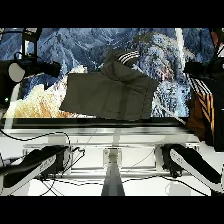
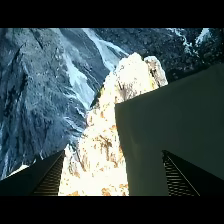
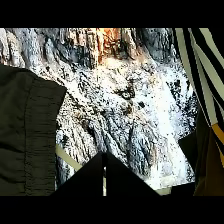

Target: Fold the clothes and pants, and hang the long-sleeved shirts on hangers.

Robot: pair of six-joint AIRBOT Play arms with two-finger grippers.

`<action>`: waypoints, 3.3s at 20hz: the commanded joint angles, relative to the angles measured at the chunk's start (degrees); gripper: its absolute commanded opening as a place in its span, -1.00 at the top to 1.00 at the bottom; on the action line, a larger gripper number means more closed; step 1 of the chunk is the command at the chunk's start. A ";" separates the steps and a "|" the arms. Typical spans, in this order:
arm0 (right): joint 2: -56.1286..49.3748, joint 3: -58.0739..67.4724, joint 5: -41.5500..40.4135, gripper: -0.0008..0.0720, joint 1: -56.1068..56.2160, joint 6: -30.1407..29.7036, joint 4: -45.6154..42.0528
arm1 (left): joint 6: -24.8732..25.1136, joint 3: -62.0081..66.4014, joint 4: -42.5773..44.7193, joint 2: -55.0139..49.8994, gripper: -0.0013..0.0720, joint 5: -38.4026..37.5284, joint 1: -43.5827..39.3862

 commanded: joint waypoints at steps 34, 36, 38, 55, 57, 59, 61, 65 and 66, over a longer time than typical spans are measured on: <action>-2.73 -44.09 -14.73 -0.51 -14.10 -27.30 39.12 | 0.02 -0.07 -1.62 -0.55 -0.93 -0.83 0.02; -5.22 -45.44 -14.91 -0.51 -14.10 -28.06 40.50 | 0.02 -0.09 -0.31 -1.18 -0.92 -0.81 0.04; -8.83 -45.81 -14.97 -0.51 -14.08 -30.32 45.59 | 0.02 -0.09 -0.44 -2.14 -0.80 -0.83 0.04; -19.17 -37.81 -5.42 0.90 -4.59 -50.71 59.82 | 4.02 -1.33 -17.09 -14.10 -0.37 -30.12 33.66; -18.78 -35.52 -4.85 0.90 -4.59 -50.66 58.97 | 7.89 -3.98 -21.44 -14.60 -0.37 -30.32 37.13; -18.12 -33.66 -4.81 0.90 -4.59 -50.66 57.94 | 12.90 -8.79 -24.28 -15.28 -0.37 -30.03 37.99; -17.53 -32.68 -4.81 0.90 -4.57 -50.66 57.92 | 16.55 -13.64 -26.51 -16.48 -0.37 -27.02 37.70; -17.44 -32.30 -4.81 0.90 -4.57 -50.66 57.53 | 22.93 -18.78 -38.84 -20.04 -0.36 -18.84 37.05; -17.44 -32.30 -4.83 0.90 -4.57 -50.66 57.27 | 25.00 -18.80 -41.77 -21.31 -0.33 -18.64 36.63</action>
